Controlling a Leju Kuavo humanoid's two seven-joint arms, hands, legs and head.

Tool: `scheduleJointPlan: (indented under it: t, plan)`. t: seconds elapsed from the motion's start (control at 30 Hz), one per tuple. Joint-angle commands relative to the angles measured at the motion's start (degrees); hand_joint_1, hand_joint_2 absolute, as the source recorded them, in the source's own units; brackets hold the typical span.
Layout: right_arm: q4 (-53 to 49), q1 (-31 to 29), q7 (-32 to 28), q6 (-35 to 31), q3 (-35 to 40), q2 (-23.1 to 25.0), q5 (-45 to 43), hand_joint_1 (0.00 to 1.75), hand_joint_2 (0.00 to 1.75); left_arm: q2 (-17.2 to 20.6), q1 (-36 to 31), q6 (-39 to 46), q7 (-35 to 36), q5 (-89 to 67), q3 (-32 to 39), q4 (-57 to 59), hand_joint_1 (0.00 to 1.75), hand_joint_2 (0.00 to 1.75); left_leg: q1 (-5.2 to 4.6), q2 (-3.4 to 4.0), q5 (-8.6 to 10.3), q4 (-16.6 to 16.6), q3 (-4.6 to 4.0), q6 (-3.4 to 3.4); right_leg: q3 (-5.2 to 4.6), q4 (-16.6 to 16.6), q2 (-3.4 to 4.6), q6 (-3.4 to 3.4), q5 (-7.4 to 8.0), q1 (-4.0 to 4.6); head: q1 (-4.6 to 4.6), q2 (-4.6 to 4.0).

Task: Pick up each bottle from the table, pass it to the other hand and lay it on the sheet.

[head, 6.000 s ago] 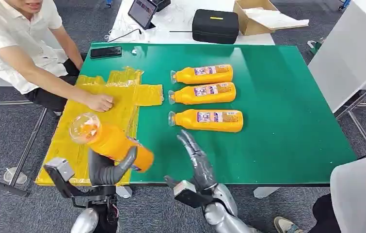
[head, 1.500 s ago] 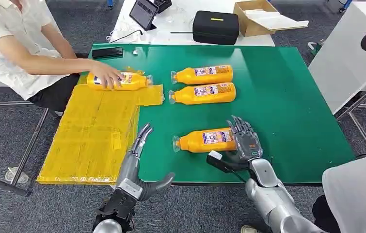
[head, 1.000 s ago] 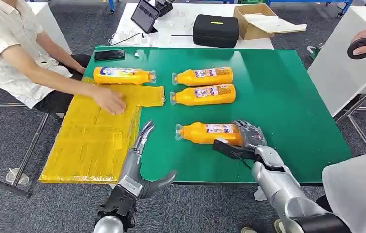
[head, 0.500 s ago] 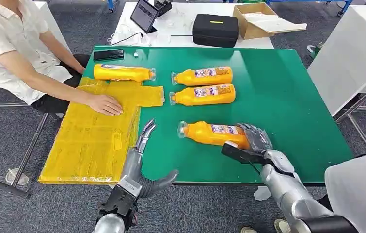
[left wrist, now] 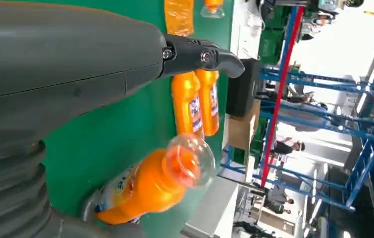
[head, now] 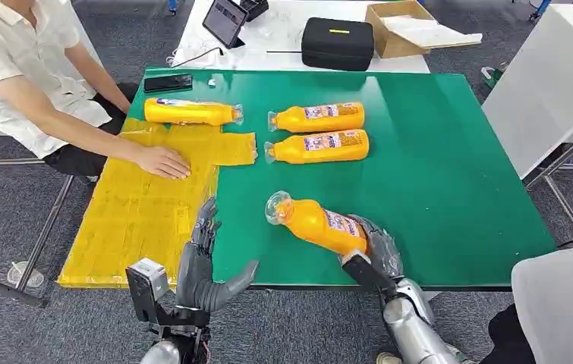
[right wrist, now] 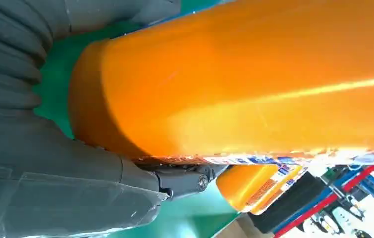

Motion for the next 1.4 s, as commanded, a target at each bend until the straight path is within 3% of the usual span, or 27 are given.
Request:
scheduleJointPlan:
  t: [0.03,0.27,0.4,0.6,0.67,0.7,0.87,1.2,1.4]
  plan:
    - [-9.17,2.90,-0.12,-3.82,-0.25,2.40,-3.73,1.75,1.75,1.77,2.17,3.47,-2.88,0.97,0.85,-3.60,0.00,1.75,-0.03,0.13,-0.05,0.00,-0.03,0.03,-0.07,0.02,0.07,-0.05,-0.03,-0.03,-0.02,0.00]
    - [-9.16,2.68,-2.15,-4.56,0.02,3.46,-6.38,1.75,1.75,2.60,1.83,6.66,-4.67,-0.26,-0.62,-4.39,0.00,1.75,-0.08,0.16,-0.08,-0.03,-0.03,0.03,-0.11,0.02,0.07,-0.09,-0.05,-0.04,0.00,0.00]
    - [-10.19,2.61,-2.34,-4.70,5.76,3.71,-8.40,1.75,1.75,3.30,0.15,4.03,0.20,2.39,-2.48,-1.45,0.00,1.75,-0.05,0.17,-0.07,-0.03,-0.05,0.03,-0.13,0.00,0.07,-0.10,-0.04,-0.01,-0.02,0.00]
    - [-10.29,2.60,-2.34,-5.08,6.20,3.76,-8.55,1.75,1.75,3.31,-0.01,3.60,1.06,2.71,-2.62,-0.94,0.00,1.75,-0.06,0.18,-0.08,-0.04,-0.02,0.03,-0.11,0.01,0.07,-0.11,-0.05,-0.01,-0.02,0.00]
    - [-9.52,1.17,-2.34,-3.85,10.70,4.99,-10.07,1.75,1.75,2.35,-1.19,3.17,1.26,3.17,-2.38,2.47,0.00,1.75,-0.06,0.16,-0.07,-0.04,-0.04,0.03,-0.12,-0.01,0.06,-0.09,-0.04,-0.02,-0.02,0.00]
    - [-10.13,-1.96,1.38,-0.57,17.22,7.59,-8.26,1.75,1.75,0.90,-3.38,3.20,3.28,3.24,-2.06,5.45,0.00,1.75,-0.04,0.16,-0.05,-0.05,-0.07,0.03,-0.14,-0.03,0.09,-0.06,-0.01,-0.01,0.00,0.00]
    - [-9.15,-4.05,4.21,-1.61,20.15,7.21,-6.85,1.75,1.75,0.86,-3.43,0.39,5.78,6.33,-2.21,4.45,0.00,1.75,-0.06,0.22,-0.03,-0.01,-0.09,0.02,-0.21,0.04,0.11,-0.08,-0.02,-0.03,0.00,0.00]
    - [-7.68,-5.28,4.46,0.74,23.43,8.17,-8.00,1.75,1.75,0.47,-4.76,-0.04,6.73,8.79,-2.37,3.12,0.00,1.75,-0.05,0.06,0.01,-0.02,-0.14,0.00,-0.20,0.03,-0.02,-0.06,-0.04,-0.03,0.00,0.00]
    - [-3.64,-6.85,4.35,0.93,26.40,9.44,-7.17,1.75,1.75,-0.37,-6.07,2.43,3.71,8.38,-1.86,1.48,0.00,1.75,-0.05,0.16,-0.03,0.00,-0.07,0.03,-0.16,0.05,0.05,-0.09,-0.04,-0.02,0.00,0.02]
